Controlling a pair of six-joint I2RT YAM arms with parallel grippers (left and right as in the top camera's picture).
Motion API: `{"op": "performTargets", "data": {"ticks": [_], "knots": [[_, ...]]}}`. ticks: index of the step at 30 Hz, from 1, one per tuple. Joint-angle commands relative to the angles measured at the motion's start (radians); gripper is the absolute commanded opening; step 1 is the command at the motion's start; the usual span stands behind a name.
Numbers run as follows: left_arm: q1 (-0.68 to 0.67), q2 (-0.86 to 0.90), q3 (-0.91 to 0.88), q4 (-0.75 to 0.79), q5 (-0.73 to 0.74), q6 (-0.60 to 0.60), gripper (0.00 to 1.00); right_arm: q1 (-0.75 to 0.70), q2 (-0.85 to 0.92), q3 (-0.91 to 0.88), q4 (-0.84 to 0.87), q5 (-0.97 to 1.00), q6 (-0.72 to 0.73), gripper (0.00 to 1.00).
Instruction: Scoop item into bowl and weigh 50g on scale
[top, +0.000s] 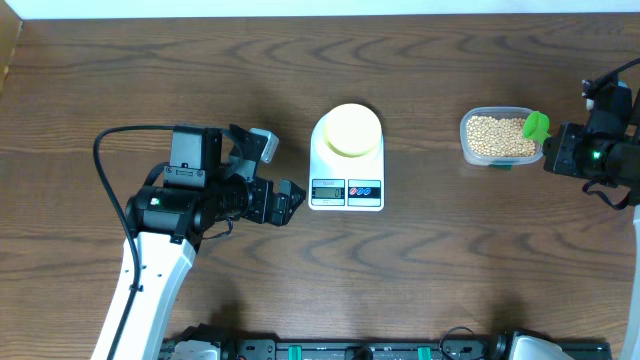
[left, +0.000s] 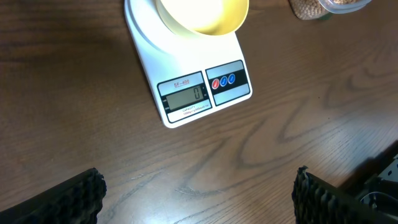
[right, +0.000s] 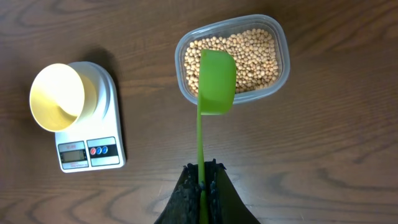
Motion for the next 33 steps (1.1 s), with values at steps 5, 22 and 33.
{"op": "performTargets", "data": {"ticks": [5,22,33], "knots": [[-0.002,0.0,0.002,0.0,0.016,0.018,0.98,0.005,0.0,-0.001,-0.016,0.008,0.014,0.01],[-0.002,0.0,0.002,0.0,0.016,0.018,0.98,0.005,0.0,-0.001,-0.001,0.005,0.127,0.02],[-0.002,0.0,0.002,0.0,0.016,0.017,0.98,0.005,0.0,-0.001,0.029,-0.01,0.212,0.01]]}}
